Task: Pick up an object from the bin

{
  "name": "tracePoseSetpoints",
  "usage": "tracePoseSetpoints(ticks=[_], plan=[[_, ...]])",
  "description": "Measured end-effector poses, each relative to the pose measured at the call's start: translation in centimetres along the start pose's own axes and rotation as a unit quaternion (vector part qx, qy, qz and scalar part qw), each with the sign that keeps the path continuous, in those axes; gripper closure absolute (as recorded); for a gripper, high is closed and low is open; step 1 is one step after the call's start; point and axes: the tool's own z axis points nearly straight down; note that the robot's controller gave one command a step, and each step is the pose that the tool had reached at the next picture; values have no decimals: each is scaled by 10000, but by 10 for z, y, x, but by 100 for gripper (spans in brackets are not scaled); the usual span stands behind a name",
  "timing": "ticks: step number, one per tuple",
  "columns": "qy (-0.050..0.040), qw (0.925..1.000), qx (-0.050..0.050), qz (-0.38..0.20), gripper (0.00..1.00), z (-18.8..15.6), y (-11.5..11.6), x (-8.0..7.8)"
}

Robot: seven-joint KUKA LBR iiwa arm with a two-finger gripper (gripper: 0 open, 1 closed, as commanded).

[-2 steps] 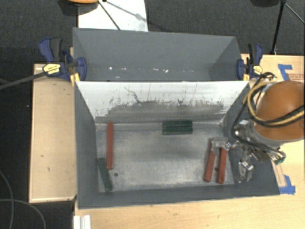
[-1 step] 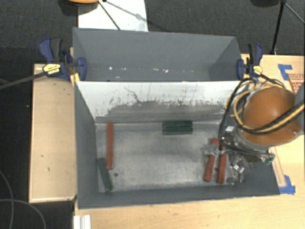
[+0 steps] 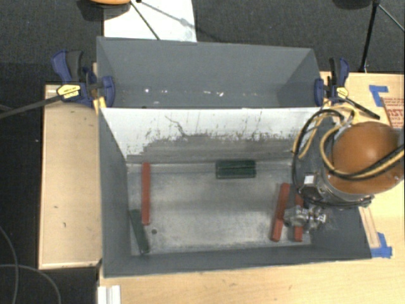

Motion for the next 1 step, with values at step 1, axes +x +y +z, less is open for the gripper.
tracePoseSetpoints(ticks=[1], plan=[[0,10000,-2,8,100,0,0,0]])
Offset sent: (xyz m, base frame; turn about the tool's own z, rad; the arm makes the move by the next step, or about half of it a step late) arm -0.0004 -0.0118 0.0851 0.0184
